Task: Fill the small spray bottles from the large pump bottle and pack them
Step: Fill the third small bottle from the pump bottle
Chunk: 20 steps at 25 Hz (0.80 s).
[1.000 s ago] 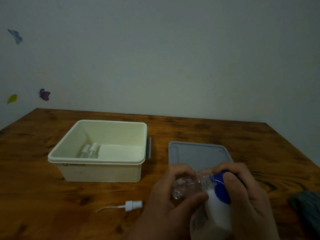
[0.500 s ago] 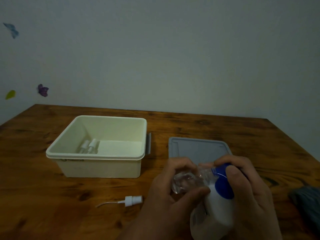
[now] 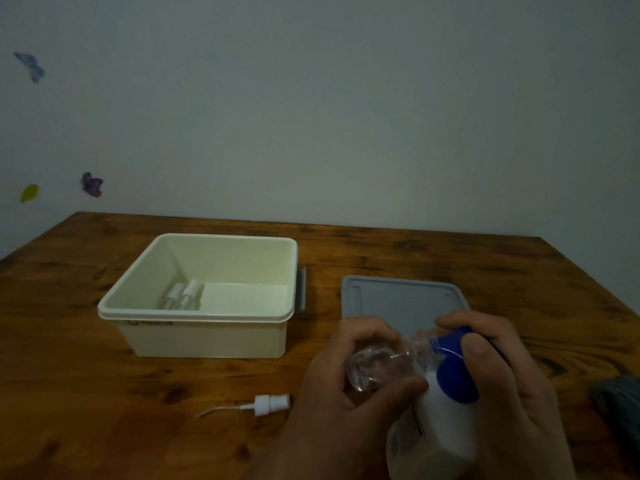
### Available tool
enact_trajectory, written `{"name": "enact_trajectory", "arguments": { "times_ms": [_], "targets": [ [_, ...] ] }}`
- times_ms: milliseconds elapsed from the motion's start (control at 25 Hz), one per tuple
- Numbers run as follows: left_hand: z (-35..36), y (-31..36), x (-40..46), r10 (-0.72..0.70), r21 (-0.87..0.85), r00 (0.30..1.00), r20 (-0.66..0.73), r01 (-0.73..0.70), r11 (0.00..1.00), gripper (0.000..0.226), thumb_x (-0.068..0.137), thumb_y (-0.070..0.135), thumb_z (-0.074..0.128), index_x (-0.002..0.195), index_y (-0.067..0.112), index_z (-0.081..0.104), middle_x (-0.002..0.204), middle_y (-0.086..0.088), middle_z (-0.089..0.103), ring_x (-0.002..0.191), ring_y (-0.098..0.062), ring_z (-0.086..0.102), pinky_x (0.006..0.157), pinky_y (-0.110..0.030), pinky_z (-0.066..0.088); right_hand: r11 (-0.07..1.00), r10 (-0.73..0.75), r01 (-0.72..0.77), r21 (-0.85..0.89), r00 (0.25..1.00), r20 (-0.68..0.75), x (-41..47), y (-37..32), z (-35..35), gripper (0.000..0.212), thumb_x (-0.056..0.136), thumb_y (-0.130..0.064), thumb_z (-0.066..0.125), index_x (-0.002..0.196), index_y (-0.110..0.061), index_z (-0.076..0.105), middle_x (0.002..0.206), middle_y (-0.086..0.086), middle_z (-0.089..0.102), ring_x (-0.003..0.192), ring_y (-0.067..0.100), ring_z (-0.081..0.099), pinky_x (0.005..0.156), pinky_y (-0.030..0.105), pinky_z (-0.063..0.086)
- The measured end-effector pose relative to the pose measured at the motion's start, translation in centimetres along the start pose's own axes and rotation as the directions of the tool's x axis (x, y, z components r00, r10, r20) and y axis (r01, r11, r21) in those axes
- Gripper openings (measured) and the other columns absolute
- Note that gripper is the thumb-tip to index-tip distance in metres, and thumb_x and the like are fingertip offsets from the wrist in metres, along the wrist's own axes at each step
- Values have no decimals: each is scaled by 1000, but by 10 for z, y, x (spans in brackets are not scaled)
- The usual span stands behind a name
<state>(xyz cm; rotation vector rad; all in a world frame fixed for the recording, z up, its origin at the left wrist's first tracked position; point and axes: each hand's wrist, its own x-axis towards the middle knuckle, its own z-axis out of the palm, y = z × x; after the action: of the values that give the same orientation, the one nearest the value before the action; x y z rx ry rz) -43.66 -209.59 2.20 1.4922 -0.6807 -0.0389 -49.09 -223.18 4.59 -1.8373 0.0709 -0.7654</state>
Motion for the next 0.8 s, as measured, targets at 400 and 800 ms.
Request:
{"name": "enact_trajectory", "arguments": {
  "times_ms": [400,800],
  "targets": [
    [0,-3,0,-28,39,1000,14,27,999,52,75,16,78,94,56,52,105,29,57,97,3,60,74,-15,53,998,28,-25,-52,998,58,5,1,-5,27,69,-56,41,83,-44,61,90,-14,64,68,6,60,58,17,44],
    [-1,-6,-3,-32,30,999,28,31,999,45,73,28,78,95,57,51,107,28,58,97,2,61,75,-17,54,999,-6,8,-39,998,58,0,3,-1,33,71,-70,46,85,-45,61,93,-18,64,77,2,62,59,6,45]
  ]
}}
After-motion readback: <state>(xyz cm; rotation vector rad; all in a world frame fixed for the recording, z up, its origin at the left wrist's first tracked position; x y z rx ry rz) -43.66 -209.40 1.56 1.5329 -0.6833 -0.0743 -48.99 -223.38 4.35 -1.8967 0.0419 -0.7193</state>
